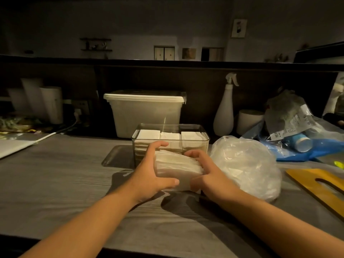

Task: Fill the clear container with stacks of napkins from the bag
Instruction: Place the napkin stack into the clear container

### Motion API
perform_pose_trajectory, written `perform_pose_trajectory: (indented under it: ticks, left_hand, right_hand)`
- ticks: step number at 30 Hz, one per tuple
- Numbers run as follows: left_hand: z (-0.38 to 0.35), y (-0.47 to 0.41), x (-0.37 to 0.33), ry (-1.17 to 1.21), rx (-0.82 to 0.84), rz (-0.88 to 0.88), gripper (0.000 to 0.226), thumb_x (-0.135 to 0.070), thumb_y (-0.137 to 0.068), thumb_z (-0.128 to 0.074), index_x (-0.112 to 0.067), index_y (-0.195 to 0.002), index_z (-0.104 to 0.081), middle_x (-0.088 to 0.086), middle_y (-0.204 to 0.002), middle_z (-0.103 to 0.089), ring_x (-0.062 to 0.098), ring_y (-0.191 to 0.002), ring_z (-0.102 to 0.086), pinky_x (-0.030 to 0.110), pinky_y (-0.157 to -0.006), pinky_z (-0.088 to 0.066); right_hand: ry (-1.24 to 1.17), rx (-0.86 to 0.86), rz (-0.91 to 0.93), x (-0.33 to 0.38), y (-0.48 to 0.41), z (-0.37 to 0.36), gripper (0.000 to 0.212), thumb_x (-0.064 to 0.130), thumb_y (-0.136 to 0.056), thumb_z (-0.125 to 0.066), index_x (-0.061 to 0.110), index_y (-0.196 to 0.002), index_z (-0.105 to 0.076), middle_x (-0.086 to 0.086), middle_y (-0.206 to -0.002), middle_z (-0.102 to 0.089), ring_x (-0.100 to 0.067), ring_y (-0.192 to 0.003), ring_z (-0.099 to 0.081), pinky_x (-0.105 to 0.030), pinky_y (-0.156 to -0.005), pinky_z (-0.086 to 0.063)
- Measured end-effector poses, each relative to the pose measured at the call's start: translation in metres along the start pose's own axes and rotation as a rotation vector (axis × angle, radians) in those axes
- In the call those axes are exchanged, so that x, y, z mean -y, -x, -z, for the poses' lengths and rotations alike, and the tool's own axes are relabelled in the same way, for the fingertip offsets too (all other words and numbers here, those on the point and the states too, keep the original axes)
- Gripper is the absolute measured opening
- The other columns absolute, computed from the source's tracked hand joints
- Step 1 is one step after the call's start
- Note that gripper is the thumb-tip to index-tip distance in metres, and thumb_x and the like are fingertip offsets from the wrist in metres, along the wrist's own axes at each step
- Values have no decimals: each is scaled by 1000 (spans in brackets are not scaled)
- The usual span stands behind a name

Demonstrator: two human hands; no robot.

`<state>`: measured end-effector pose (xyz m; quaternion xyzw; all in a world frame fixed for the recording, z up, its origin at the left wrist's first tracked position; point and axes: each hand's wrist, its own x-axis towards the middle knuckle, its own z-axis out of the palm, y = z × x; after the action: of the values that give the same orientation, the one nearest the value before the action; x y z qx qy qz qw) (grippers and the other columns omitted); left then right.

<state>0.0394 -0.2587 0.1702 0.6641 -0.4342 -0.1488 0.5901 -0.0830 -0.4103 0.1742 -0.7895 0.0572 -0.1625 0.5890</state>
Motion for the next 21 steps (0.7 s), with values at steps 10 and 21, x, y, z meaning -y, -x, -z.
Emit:
perform_pose_trajectory:
  ticks: [10, 21]
  left_hand:
    - [12, -1, 6, 38, 0, -5, 81, 8, -72, -80, -42, -124, -43, 7, -121, -54, 22, -105, -65, 33, -77, -60]
    - [-6, -5, -1, 54, 37, 19, 80, 0, -59, -62, -45, -122, -42, 16, -121, -50, 32, -109, -55, 35, -81, -56]
  right_hand:
    - [-70, -114, 31, -9, -12, -1, 73, 6, -51, -61, 32, -119, -54, 2, -123, -57, -19, -111, -57, -26, -78, -55]
    - [-115, -17, -57, -4, -5, 1, 76, 5, -55, -57, 44, -119, -47, -6, -124, -48, -32, -105, -56, -25, -62, -51]
